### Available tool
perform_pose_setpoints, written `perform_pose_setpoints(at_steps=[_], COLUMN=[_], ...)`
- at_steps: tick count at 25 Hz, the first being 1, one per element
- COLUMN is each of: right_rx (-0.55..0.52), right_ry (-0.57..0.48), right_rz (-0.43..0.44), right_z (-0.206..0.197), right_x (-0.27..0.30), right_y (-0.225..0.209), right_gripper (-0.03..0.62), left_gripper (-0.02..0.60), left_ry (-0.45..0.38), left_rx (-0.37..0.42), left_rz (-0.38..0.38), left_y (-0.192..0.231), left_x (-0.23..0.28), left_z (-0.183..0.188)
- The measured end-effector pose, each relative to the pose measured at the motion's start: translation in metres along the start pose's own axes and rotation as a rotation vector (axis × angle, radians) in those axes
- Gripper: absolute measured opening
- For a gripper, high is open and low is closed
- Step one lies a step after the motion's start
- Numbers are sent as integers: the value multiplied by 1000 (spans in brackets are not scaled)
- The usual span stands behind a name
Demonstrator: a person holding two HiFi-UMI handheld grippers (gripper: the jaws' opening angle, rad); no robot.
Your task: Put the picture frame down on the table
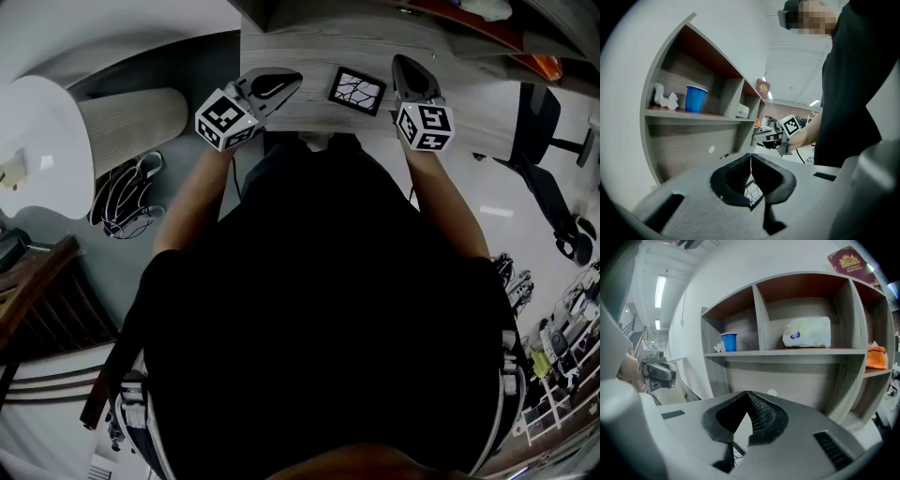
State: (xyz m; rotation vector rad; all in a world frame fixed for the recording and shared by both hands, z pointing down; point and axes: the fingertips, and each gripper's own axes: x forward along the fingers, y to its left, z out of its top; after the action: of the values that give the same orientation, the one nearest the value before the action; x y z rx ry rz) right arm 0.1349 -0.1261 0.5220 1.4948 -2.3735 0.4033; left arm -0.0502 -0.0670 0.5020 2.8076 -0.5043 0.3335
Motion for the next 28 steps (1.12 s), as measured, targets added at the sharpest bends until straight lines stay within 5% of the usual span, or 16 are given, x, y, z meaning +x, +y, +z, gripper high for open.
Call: perform_pose_setpoints(at_steps=[8, 28], right_rx=[-10, -36], right_ry=[-59, -175], right_rz=[-10, 3], right_z=[36, 102], right_x=[-11, -31], right_y=[-6, 4], right_gripper=[5, 5], left_gripper=[18, 18], left_ry=[-9, -120], left_rx=[133, 221], left_rz=[13, 4], left_y=[0, -10], left_x=[4, 7], left_z=[31, 96])
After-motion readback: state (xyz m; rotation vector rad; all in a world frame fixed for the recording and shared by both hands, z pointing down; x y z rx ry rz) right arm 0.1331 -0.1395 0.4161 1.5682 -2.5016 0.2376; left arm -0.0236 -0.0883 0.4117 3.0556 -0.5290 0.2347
